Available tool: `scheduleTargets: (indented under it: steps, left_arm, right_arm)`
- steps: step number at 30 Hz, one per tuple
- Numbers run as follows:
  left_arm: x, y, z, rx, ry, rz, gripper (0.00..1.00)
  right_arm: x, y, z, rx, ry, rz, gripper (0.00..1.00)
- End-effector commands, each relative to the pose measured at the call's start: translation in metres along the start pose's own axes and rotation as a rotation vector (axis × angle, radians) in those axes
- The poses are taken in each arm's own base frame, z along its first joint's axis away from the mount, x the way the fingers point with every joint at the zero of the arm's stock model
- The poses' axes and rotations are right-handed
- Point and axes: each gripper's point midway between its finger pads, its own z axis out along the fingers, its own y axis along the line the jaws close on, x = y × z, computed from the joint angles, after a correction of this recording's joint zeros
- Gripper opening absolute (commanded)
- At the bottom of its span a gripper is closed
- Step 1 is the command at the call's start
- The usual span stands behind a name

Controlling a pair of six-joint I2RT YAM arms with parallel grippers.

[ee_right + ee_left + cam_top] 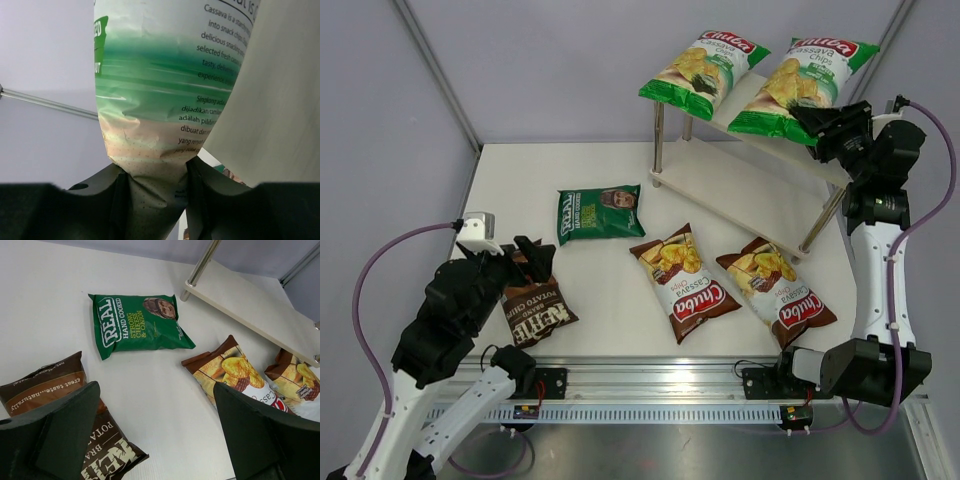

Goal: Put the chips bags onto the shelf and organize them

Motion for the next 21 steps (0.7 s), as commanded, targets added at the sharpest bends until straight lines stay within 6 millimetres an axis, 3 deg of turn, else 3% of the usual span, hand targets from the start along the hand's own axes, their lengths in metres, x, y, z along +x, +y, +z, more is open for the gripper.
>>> scheduleTargets:
  steps: [1,7,21]
  left_arm:
    - [-0.004,0.002,0.003,-0.007,-0.026,0.028,0.99]
    - [-0.001,0.001,0.006,-0.002,-0.021,0.030,0.99]
    - [0.006,0.001,0.016,-0.005,-0.013,0.027,0.99]
  right_arm:
    - [-0.012,0.024,-0.004,-0.087,-0.065,0.042,0.29]
    - [-0.014,0.002,0.013,-0.027,-0.050,0.089,0.33]
    - [0.000,-0.037,0.030,0.085,-0.006,0.133,0.36]
